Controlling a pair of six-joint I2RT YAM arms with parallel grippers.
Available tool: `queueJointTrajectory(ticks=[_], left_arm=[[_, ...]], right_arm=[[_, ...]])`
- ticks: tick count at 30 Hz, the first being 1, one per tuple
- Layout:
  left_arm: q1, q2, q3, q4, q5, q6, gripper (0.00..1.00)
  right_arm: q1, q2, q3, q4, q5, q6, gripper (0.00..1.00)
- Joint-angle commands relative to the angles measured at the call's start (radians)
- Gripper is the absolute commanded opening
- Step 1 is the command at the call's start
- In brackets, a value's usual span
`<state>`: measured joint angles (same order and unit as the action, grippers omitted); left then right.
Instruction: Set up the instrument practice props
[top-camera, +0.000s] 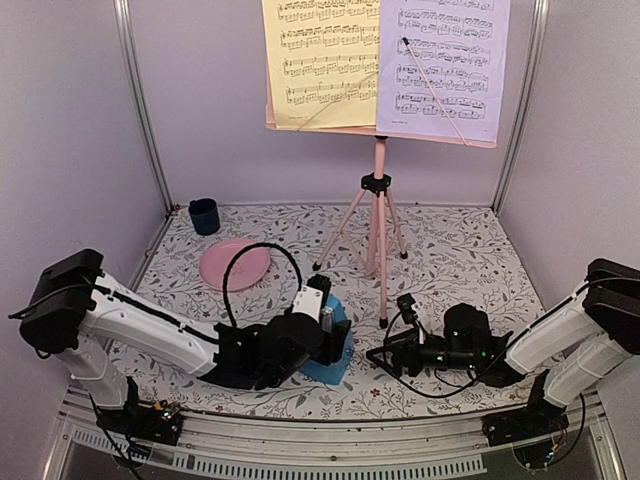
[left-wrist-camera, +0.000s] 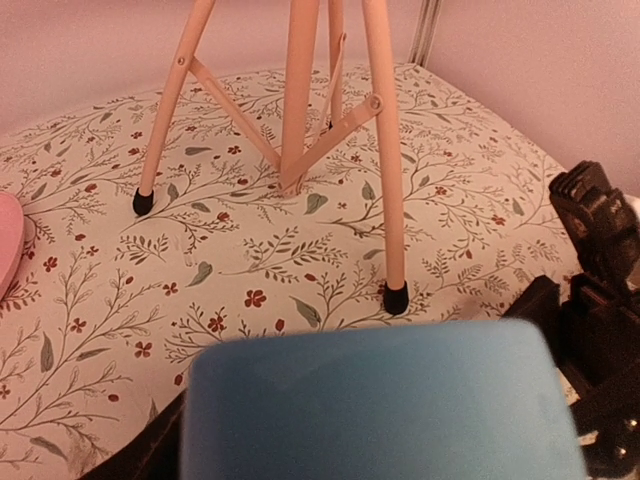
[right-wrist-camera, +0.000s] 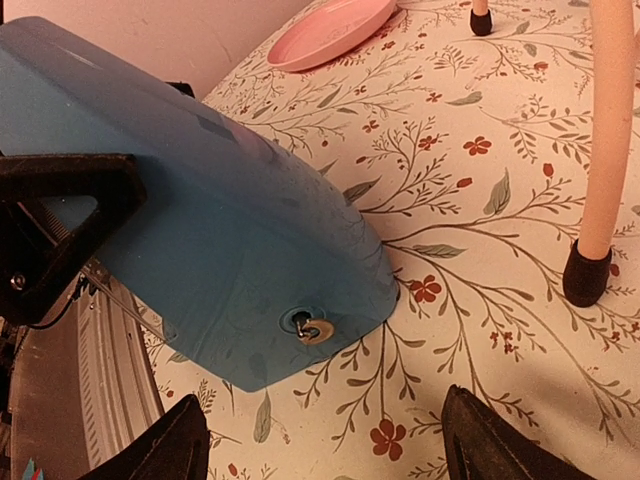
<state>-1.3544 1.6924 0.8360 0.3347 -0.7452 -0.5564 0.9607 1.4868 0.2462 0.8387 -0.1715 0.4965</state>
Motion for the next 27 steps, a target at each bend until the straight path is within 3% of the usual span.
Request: queueJointTrajectory(ticks=[1,7,16,27], left_arm=[[-0.006,-0.056,-0.063,0.044,-0.024,0.03,0.52],[-0.007,-0.156,-0.214,0.348,0.002,0.245,0.34],[-0.034,-0.181,-0.3,0.73,0.117,0.64,0.28],[-0.057,-0.187,-0.325,0.923,0.196,0.764,0.24]], right_arm=[[-0.008,0.038,0.008,0.084,-0.057,-0.012,0.8],[-0.007,0.065,0.014,0.163,-0.132,-0.031,0.72],[-0.007,0.171,0.042,0.32,-0.254,-0.036,0.61],[0.004,0.191,0.05,0.36,-0.253,-0.036,0.58]])
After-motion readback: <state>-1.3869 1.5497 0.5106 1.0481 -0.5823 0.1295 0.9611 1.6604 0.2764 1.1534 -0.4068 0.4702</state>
